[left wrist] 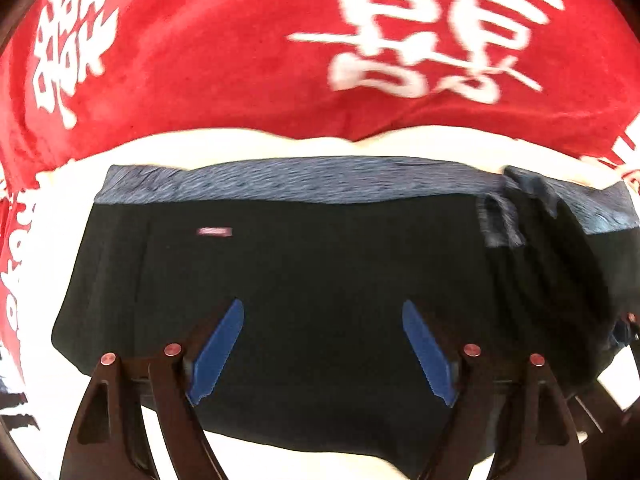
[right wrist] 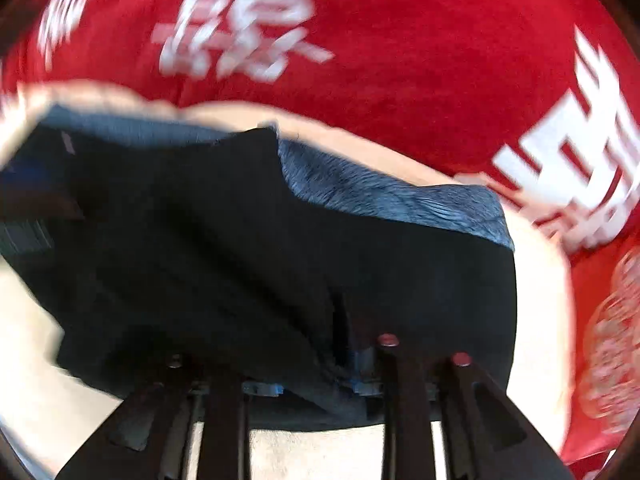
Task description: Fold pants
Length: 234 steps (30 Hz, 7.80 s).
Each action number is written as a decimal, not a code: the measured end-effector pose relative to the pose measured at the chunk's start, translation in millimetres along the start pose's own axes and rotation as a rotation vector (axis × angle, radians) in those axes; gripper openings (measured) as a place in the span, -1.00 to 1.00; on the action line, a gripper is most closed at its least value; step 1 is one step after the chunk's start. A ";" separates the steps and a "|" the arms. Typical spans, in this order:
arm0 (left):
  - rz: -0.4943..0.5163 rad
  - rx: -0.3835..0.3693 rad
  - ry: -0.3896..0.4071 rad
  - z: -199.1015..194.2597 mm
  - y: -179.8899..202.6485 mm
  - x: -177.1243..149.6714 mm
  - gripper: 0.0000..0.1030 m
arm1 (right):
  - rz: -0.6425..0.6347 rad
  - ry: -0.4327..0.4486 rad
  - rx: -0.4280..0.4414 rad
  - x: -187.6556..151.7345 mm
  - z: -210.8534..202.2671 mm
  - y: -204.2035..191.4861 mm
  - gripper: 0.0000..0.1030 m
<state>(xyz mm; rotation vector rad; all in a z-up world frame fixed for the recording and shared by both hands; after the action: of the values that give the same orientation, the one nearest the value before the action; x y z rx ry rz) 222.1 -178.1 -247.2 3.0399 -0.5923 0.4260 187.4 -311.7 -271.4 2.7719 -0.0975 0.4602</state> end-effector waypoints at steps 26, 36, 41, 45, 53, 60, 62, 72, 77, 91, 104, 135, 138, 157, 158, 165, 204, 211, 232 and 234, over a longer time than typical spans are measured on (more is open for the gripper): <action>0.061 -0.084 -0.032 -0.4 40.5 -28.8 0.74 | -0.181 0.070 0.250 15.7 -31.4 -37.0 -0.78; -0.003 -0.055 -0.045 6.4 26.3 -24.4 0.81 | -0.140 0.020 0.415 6.7 -48.1 -47.0 -0.80; -0.016 -0.022 -0.036 -9.6 5.2 -17.3 0.81 | -0.153 0.032 0.372 -2.1 -47.3 -60.6 -0.65; 0.027 -0.021 -0.004 -33.3 14.5 0.6 0.81 | -0.066 0.038 0.505 -2.9 -74.5 -33.3 -0.26; 0.126 -0.139 0.047 -56.2 105.5 44.0 0.81 | 0.597 -0.030 0.483 3.2 -8.5 167.8 -0.84; 0.158 -0.106 -0.021 -8.9 155.3 48.2 0.81 | 0.547 -0.039 0.517 29.9 39.8 180.0 -0.84; 0.123 -0.086 -0.078 4.0 147.1 33.4 0.81 | 0.499 -0.079 0.522 31.6 51.2 163.9 -0.84; 0.077 -0.106 -0.075 -4.8 123.5 4.9 0.84 | 0.458 -0.154 0.631 -13.9 36.9 122.9 -0.84; 0.039 -0.029 -0.063 -22.9 99.5 2.5 0.84 | 0.446 -0.164 0.644 -25.0 24.7 116.6 -0.83; -0.152 0.005 -0.068 -40.4 55.4 -34.7 0.84 | 0.298 -0.172 0.624 -18.6 19.5 99.0 -0.69; -0.142 -0.030 -0.113 -43.4 -11.6 -53.5 0.84 | 0.300 -0.187 0.549 -14.5 -30.6 41.9 0.16; -0.436 -0.164 -0.080 -21.8 -163.1 -67.4 0.84 | 0.095 -0.254 0.395 17.7 -23.9 -70.8 0.36; -0.531 -0.181 -0.068 -19.7 -186.0 -66.2 0.83 | 0.041 -0.234 0.351 15.3 -32.6 -76.6 0.39; -0.752 -0.569 0.029 6.5 -209.1 -64.0 0.84 | 0.034 -0.237 0.528 9.5 -25.5 -104.0 0.19; -0.758 -0.584 0.044 5.6 -209.5 -62.1 0.84 | 0.030 -0.236 0.523 6.9 -26.3 -104.8 0.19; -0.792 -0.611 0.074 5.5 -212.5 -51.7 0.84 | 0.038 -0.230 0.521 8.3 -24.4 -106.3 0.19; 0.187 0.260 0.228 -20.8 -113.6 -18.3 -0.16 | -0.294 -0.526 0.905 226.5 -81.3 -280.0 0.55; 0.194 0.260 0.230 -30.9 -104.7 -23.6 -0.16 | -0.383 -0.617 0.767 199.5 -49.6 -294.0 -0.52; 0.417 -0.109 0.449 -162.7 111.9 -5.5 -0.16 | 0.370 -0.128 1.103 128.2 -112.8 51.0 -0.65; 0.443 -0.176 0.415 -159.5 142.9 -12.3 -0.16 | 0.438 -0.109 1.089 98.8 -106.9 92.5 -0.65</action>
<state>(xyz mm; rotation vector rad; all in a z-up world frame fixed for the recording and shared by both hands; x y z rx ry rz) 116.4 -295.6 -102.2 2.5254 -1.1881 0.9259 237.3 -365.1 -115.2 3.8596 -0.6678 0.5857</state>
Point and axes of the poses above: each gripper's, at about its wrist camera, not at the fingertips, and z roughly the way its jaws point, y to its right, x to its top, the point moved 6 cm from there along z, roughly the way its jaws point, and after that the axes turned 2 degrees about y, right-handed, at the moved point
